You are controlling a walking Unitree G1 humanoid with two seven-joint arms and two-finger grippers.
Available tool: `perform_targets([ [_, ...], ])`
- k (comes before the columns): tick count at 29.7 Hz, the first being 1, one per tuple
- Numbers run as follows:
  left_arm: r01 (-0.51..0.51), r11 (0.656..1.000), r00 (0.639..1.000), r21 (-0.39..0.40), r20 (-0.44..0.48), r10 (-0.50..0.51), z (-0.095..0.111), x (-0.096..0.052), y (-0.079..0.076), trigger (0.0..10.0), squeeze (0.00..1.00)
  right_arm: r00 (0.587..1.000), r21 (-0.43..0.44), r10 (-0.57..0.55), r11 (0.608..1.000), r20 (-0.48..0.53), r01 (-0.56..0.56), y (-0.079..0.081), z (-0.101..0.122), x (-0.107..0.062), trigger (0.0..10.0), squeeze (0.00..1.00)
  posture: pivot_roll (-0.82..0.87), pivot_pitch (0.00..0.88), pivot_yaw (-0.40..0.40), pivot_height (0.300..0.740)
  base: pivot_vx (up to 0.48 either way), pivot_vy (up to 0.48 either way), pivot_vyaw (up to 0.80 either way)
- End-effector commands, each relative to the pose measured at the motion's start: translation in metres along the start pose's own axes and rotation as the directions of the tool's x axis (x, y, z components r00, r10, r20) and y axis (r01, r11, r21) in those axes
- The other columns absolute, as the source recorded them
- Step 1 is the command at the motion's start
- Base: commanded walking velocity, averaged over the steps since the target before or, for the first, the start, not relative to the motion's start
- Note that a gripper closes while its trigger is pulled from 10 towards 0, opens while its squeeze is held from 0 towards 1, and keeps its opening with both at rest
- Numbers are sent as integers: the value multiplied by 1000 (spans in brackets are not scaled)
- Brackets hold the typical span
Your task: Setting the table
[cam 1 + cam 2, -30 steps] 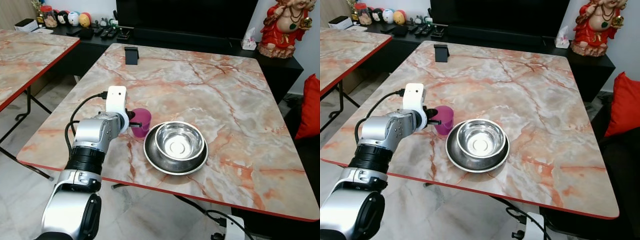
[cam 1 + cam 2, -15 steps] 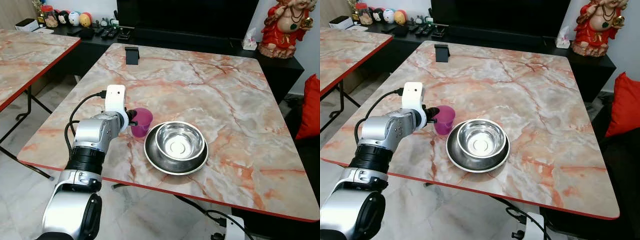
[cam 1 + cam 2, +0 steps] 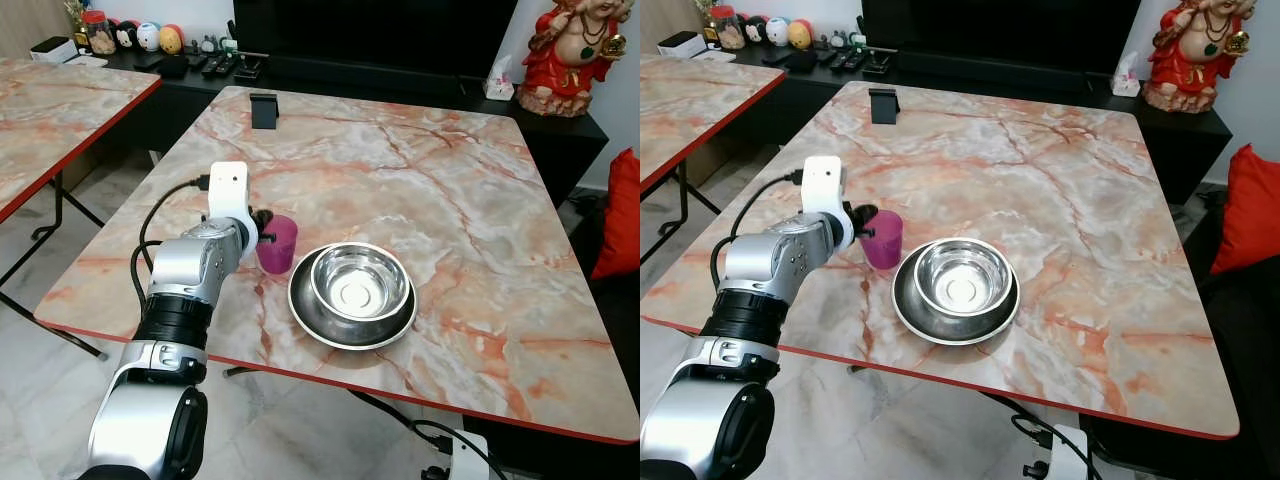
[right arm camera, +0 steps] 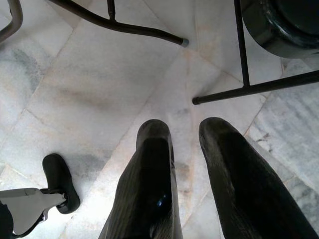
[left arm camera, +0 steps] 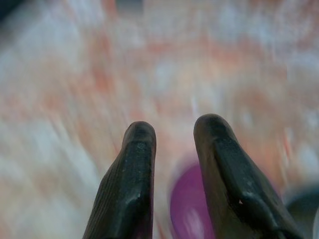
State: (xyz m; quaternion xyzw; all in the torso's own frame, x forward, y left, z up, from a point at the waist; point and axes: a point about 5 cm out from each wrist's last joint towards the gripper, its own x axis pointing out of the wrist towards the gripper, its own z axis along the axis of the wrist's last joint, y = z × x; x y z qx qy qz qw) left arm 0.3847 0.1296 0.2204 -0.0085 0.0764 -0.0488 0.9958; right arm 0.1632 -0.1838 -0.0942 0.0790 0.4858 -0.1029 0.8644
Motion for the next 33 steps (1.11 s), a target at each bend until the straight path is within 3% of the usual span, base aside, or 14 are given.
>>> perform_targets([
  [1, -3, 998, 982, 70, 187, -10, 19, -7, 0, 10000, 0, 1000, 14, -10, 1000, -4, 10, -3, -2, 0, 10000, 0, 100, 21, -54, 740, 0, 0, 0],
  [2, -3, 998, 982, 70, 187, -10, 19, -7, 0, 10000, 0, 1000, 14, -10, 1000, -4, 10, -3, -2, 0, 10000, 0, 100, 21, -54, 740, 0, 0, 0],
  [4, -8, 997, 955, 71, 295, -14, 18, -15, 4, 10000, 0, 1000, 16, -12, 1000, -1, 12, -3, -2, -1, 10000, 0, 97, 22, -50, 740, 0, 0, 0],
  [6, -48, 985, 943, 165, 332, -9, 10, -20, 6, 10000, 0, 1000, 18, -13, 1000, 1, 13, -3, -3, -1, 10000, 0, 96, 21, -51, 740, 0, 0, 0],
  [7, -48, 985, 943, 165, 332, -9, 10, -20, 6, 10000, 0, 1000, 18, -13, 1000, 1, 13, -3, -3, -1, 10000, 0, 96, 21, -51, 740, 0, 0, 0],
  [9, -66, 968, 933, 240, 359, -25, -3, -26, 7, 10000, 0, 1000, 19, -15, 1000, 5, 15, -3, -2, -1, 10000, 0, 93, 19, -48, 740, 0, 0, 0],
  [12, -91, 967, 916, 237, 400, -11, -21, -37, 11, 10000, 0, 1000, 30, -19, 999, 17, 18, -3, -3, -1, 10000, 0, 83, 9, -40, 740, 0, 0, 0],
  [16, -140, 960, 883, 243, 470, 10, -28, -50, 20, 10000, 0, 999, 55, -34, 998, 39, 32, -3, -3, -1, 10000, 0, 93, 0, -25, 740, 0, 0, 0],
  [25, -132, 956, 862, 260, 507, -19, -28, -50, 28, 10000, 0, 998, 92, -35, 995, 49, 31, 8, -5, -2, 10000, 0, 77, 0, 30, 740, 0, 0, 0],
  [33, -106, 971, 858, 214, 514, -20, -35, -47, 21, 10000, 0, 998, 97, -34, 995, 51, 29, 13, -7, -2, 10000, 0, 62, 0, 45, 740, 0, 0, 0],
])
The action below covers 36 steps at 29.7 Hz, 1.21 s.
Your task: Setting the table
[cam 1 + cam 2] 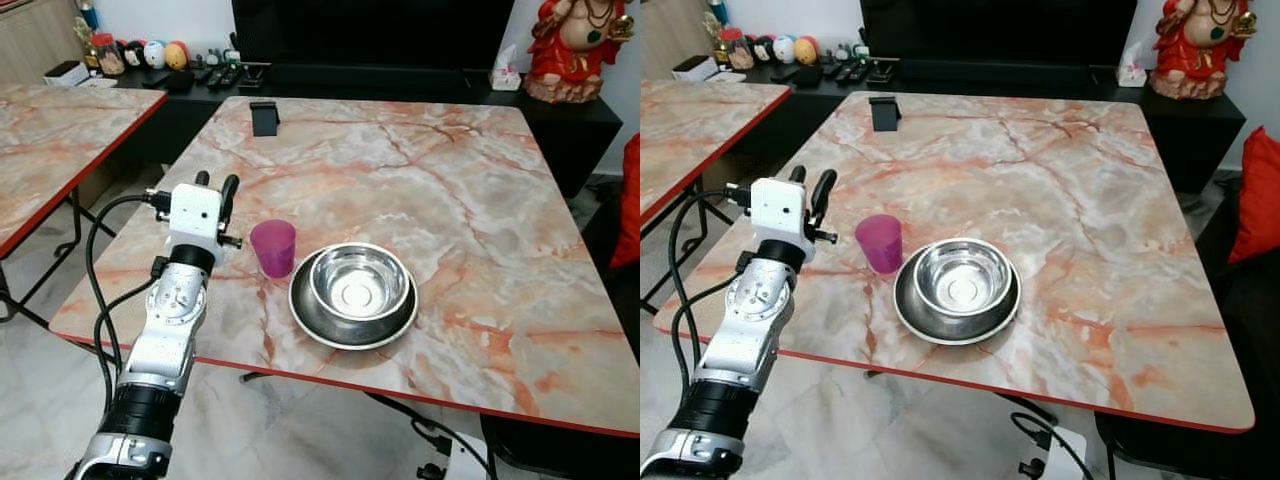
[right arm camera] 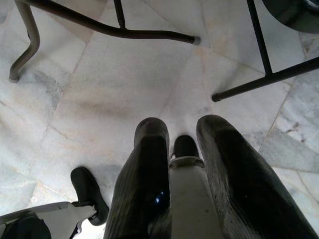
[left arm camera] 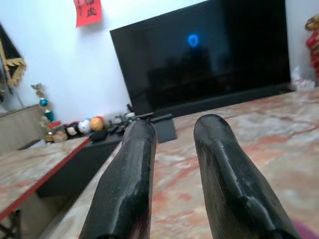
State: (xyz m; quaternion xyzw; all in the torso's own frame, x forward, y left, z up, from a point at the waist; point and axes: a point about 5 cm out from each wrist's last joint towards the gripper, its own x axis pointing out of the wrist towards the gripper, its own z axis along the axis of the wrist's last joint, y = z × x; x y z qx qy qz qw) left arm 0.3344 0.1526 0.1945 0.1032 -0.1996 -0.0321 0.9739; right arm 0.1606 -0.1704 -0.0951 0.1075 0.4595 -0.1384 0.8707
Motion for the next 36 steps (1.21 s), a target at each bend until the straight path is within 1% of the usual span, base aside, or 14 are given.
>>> perform_targets([
  [1, -8, 1000, 1000, -22, -18, 8, -7, -4, 0, 10000, 0, 1000, -21, 1, 1000, 1, -1, 0, -1, 0, 10000, 0, 55, 0, 40, 740, 0, 0, 0],
  [6, -31, 998, 999, -52, -27, 30, -11, -10, -1, 10000, 0, 1000, -15, -7, 1000, -4, 7, -4, -4, -1, 10000, 0, 59, 0, 25, 740, 0, 0, 0],
  [8, -57, 997, 998, -60, -22, 56, -10, -11, 3, 10000, 0, 1000, -22, -8, 1000, -9, 8, -6, -6, -1, 10000, 0, 62, 0, 14, 740, 0, 0, 0],
  [11, -64, 996, 998, -58, -21, 63, -10, -10, 4, 10000, 0, 1000, -23, -7, 1000, -9, 7, -7, -6, -1, 10000, 0, 62, 0, 9, 740, 0, 0, 0],
  [19, -66, 996, 998, -65, -14, 66, -9, -10, 2, 10000, 0, 1000, -25, 3, 1000, -5, -3, -8, -6, -2, 10000, 0, 56, 0, 10, 740, 0, 390, 0],
  [21, -66, 996, 998, -67, -14, 65, -9, -10, 1, 10000, 0, 1000, -27, 5, 1000, -8, -5, -8, -6, -2, 10000, 0, 55, 0, 11, 740, 0, -386, 0],
  [36, -60, 996, 998, -66, -19, 59, -8, -4, 1, 10000, 0, 1000, -27, 16, 1000, -10, -16, -4, -5, -1, 10000, 0, 66, 0, 23, 740, 0, 19, 0],
])
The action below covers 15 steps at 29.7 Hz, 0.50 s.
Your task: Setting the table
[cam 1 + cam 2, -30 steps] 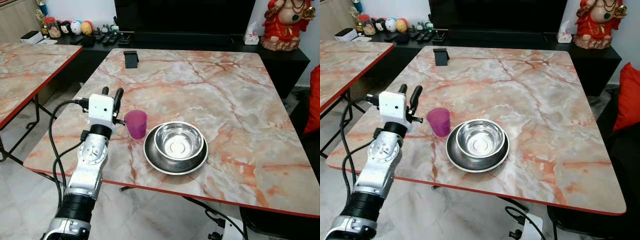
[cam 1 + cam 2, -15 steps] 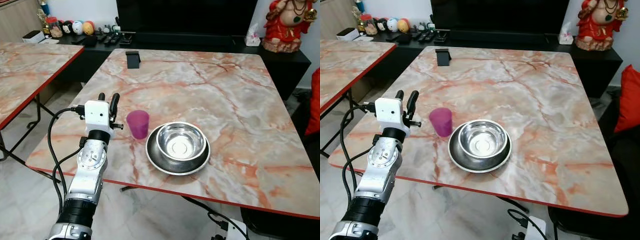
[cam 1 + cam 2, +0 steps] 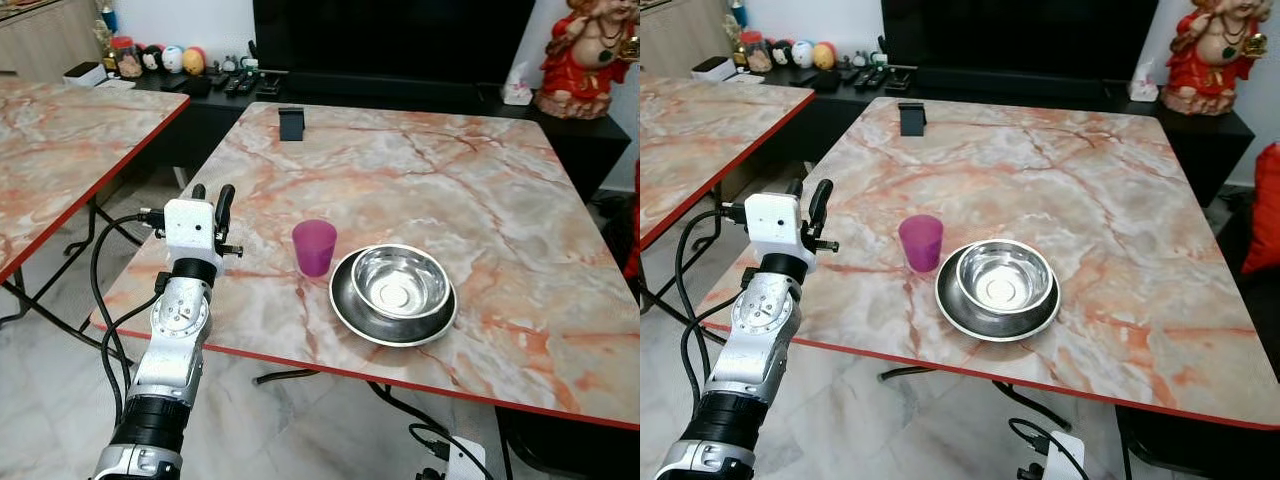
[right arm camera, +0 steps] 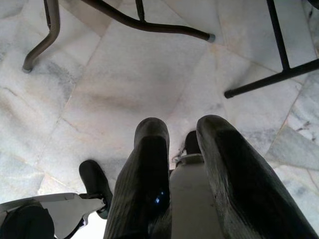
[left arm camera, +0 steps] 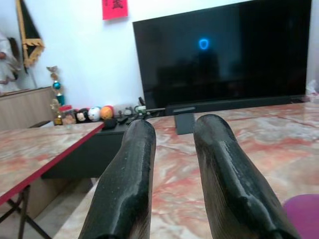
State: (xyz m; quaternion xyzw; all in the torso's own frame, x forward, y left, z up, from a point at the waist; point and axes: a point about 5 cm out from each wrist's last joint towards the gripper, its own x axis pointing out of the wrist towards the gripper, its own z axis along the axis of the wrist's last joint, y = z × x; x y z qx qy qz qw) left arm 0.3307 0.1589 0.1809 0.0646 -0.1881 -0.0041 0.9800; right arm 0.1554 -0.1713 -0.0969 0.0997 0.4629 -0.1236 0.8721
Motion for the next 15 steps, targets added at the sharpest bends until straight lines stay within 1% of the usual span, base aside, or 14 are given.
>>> perform_targets([
  [1, 9, 1000, 1000, -2, 11, -9, 4, 5, -3, 10000, 0, 1000, 2, -2, 1000, -4, 2, -1, 0, 0, 10000, 0, 66, 0, 23, 740, 0, -401, 0],
  [8, 2, 1000, 1000, -3, 16, -2, 7, 8, -3, 10000, 0, 1000, -2, 2, 1000, 0, -2, -1, 3, 1, 10000, 0, 80, 0, 17, 740, 0, 0, 0],
  [15, -1, 1000, 1000, -9, 14, 1, 7, 7, -5, 10000, 0, 1000, 3, 0, 1000, 7, 0, -1, 6, 1, 10000, 0, 76, 0, 15, 740, 0, 478, 0],
])
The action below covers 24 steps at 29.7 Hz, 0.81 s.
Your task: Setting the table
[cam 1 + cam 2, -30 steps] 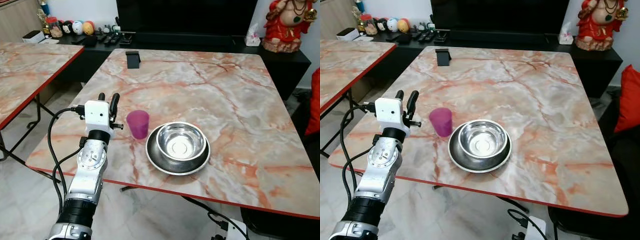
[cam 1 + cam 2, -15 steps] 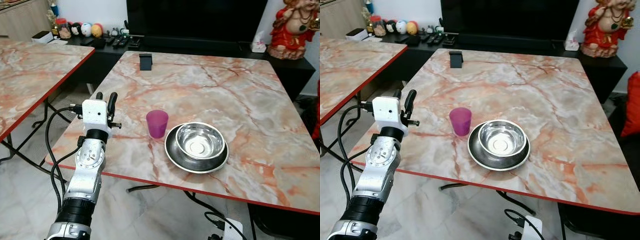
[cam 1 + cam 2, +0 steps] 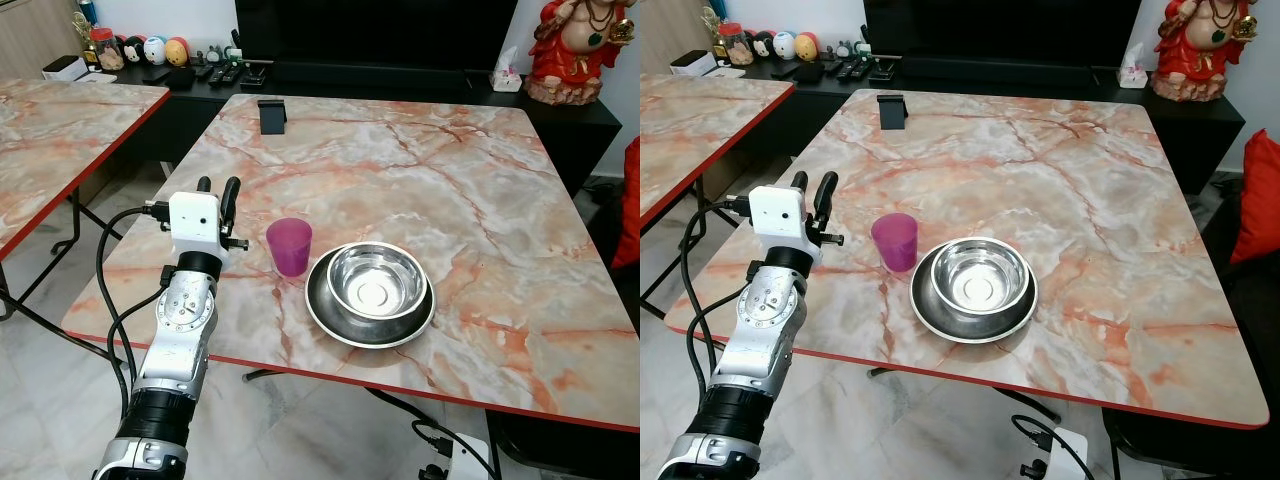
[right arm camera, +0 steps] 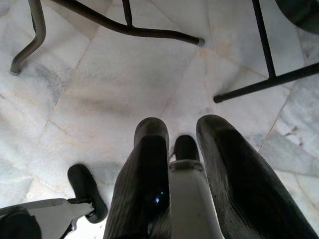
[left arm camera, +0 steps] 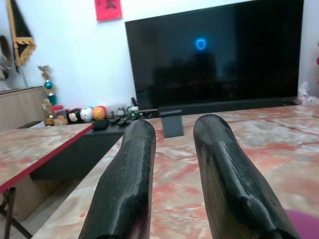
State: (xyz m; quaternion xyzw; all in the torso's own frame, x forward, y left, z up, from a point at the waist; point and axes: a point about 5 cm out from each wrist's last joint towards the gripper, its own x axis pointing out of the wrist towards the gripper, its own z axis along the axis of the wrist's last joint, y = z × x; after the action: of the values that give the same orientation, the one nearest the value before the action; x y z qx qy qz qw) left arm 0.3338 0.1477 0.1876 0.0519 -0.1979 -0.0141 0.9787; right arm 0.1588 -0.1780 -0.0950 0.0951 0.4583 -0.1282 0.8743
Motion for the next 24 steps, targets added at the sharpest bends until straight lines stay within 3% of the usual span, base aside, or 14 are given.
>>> perform_targets([
  [1, -15, 1000, 1000, 19, -7, 15, 1, 2, 5, 10000, 0, 1000, 8, 10, 1000, -4, -10, 4, 0, 0, 10000, 0, 76, 0, 15, 740, 0, 480, 0],
  [24, -25, 1000, 1000, 13, -6, 25, 2, 4, 4, 10000, 0, 1000, 5, 22, 1000, 7, -22, 5, 4, 1, 10000, 0, 70, 0, 14, 740, 0, 480, 0],
])
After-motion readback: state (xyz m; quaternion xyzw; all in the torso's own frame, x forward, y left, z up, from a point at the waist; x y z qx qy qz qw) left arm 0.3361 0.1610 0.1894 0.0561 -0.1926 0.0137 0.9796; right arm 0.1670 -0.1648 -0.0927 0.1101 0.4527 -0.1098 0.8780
